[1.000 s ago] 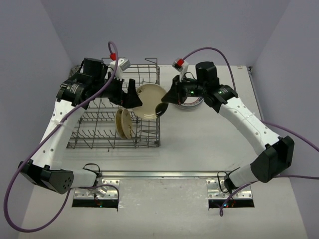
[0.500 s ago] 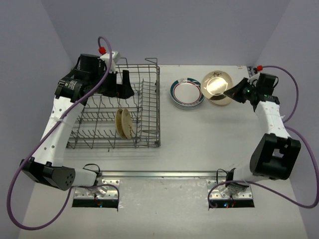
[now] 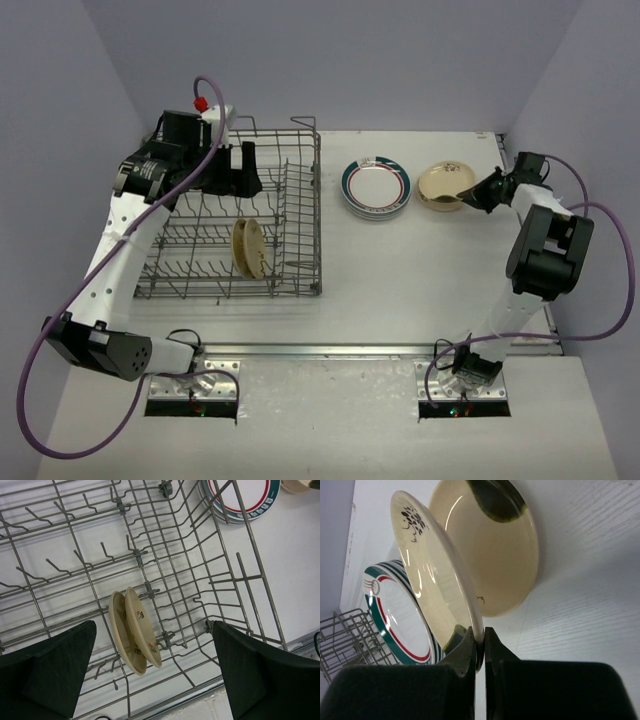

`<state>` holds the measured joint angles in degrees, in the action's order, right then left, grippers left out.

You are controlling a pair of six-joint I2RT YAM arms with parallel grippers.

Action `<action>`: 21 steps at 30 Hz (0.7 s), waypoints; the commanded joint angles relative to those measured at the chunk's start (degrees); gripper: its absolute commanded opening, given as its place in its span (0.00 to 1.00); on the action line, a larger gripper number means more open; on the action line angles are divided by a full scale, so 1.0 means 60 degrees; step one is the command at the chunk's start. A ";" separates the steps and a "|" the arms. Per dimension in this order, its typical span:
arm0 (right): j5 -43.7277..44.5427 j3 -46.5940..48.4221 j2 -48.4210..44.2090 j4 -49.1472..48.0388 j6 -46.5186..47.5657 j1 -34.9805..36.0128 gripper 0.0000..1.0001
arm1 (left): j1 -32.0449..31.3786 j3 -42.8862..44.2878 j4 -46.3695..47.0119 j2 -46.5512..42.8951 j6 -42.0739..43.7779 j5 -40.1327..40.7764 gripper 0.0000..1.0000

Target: Unload the plates from the dish rack

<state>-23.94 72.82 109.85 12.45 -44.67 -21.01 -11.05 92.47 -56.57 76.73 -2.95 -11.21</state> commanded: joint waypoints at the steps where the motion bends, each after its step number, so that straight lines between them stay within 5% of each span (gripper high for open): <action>1: 0.0002 0.0621 0.0315 -0.0759 -0.0318 -0.0042 0.00 | 0.0139 -0.0239 0.0243 -0.0113 0.0052 0.0220 1.00; 6: -0.0166 0.0986 0.0863 -0.0754 -0.0333 -0.0042 0.12 | 0.0143 -0.0286 0.0258 -0.0082 0.0067 0.0315 1.00; 7: -0.0193 0.1042 0.0962 -0.0710 -0.0333 -0.0042 0.20 | 0.0143 -0.0302 0.0264 -0.0069 0.0063 0.0324 1.00; 10: -0.0231 0.1036 0.0921 -0.0610 -0.0287 -0.0054 0.69 | 0.0143 -0.0351 0.0325 -0.0056 0.0026 0.0408 1.00; 13: -0.0133 0.0843 0.0455 -0.0604 -0.0163 -0.0042 0.92 | 0.0143 -0.0387 0.0358 -0.0083 -0.0031 0.0529 1.00; 21: 0.0764 0.0518 -0.1762 0.0225 0.1549 0.0211 0.99 | 0.0143 -0.1168 -0.0039 -0.0182 0.0025 0.1208 0.90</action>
<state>-23.86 76.18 110.16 12.46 -43.97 -21.18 -10.79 88.52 -56.30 76.80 -3.07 -6.71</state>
